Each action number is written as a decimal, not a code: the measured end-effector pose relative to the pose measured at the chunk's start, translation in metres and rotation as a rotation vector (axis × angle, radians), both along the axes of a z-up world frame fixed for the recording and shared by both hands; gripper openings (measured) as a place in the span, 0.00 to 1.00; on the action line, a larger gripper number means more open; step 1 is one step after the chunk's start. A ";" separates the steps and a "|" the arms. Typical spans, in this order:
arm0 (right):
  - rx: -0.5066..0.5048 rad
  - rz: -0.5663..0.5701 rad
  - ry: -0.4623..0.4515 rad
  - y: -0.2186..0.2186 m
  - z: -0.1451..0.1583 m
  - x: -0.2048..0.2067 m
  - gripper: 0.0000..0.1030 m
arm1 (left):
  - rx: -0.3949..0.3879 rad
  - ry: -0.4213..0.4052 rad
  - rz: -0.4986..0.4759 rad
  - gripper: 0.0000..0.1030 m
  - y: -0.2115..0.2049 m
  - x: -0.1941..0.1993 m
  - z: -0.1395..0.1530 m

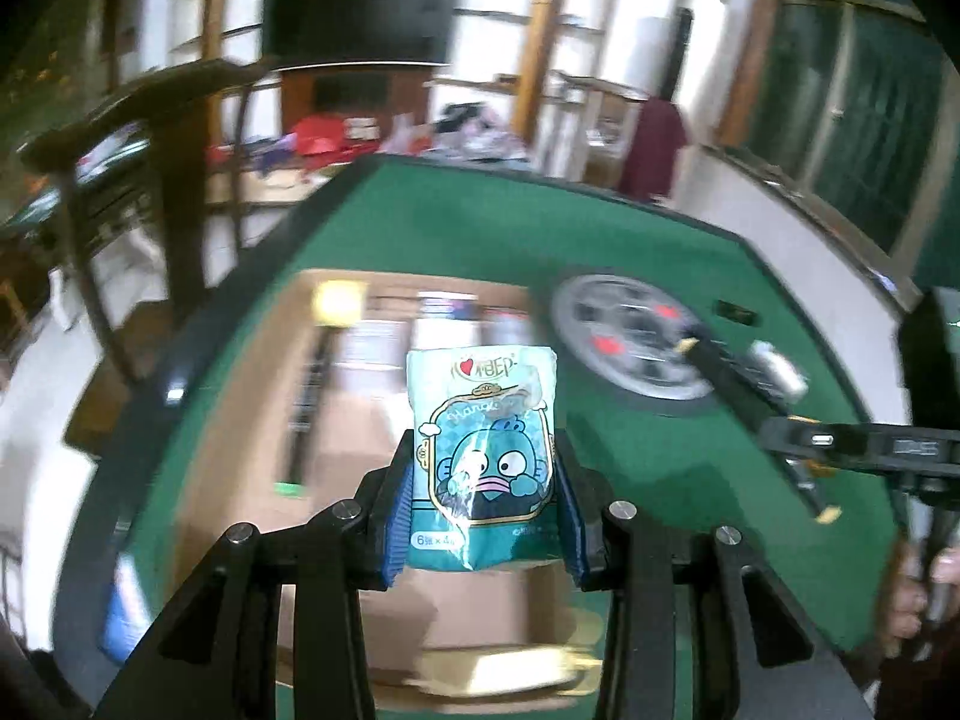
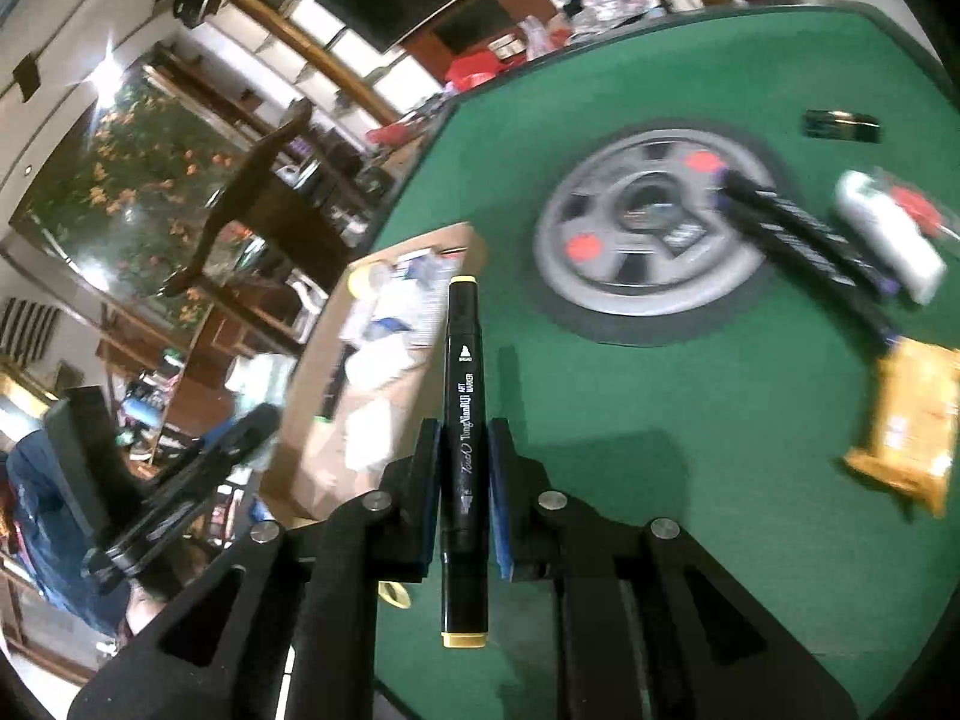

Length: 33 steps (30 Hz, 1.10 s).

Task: Organize objects
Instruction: 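Lower the tissue pack and marker into the tray and open both grippers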

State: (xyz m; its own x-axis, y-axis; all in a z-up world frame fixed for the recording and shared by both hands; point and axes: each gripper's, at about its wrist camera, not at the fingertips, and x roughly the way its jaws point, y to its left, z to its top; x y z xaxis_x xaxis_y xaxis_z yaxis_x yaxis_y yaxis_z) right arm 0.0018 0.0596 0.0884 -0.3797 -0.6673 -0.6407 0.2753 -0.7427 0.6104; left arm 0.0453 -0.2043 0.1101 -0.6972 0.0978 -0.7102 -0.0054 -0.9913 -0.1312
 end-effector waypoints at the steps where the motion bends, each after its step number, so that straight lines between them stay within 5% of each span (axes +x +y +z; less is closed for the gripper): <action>1: -0.004 0.017 -0.004 -0.016 0.001 -0.003 0.12 | -0.013 -0.015 0.022 0.34 -0.014 -0.005 -0.004; 7: -0.041 0.079 -0.073 -0.088 -0.008 -0.022 0.13 | -0.044 -0.070 0.084 0.34 -0.065 -0.032 -0.030; 17: 0.007 0.165 -0.180 -0.182 -0.045 -0.040 0.13 | -0.028 -0.183 0.104 0.34 -0.092 -0.066 -0.079; 33: 0.158 0.191 -0.163 -0.213 -0.061 -0.039 0.13 | -0.044 -0.088 0.138 0.54 -0.097 -0.048 -0.055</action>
State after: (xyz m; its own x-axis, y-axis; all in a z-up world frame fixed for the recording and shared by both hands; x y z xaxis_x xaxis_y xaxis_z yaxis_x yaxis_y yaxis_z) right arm -0.0376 -0.1535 0.0274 -0.1404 -0.6041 -0.7844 0.3271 -0.7761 0.5392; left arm -0.0029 -0.3018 0.0548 -0.6367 -0.0271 -0.7707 0.1410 -0.9866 -0.0817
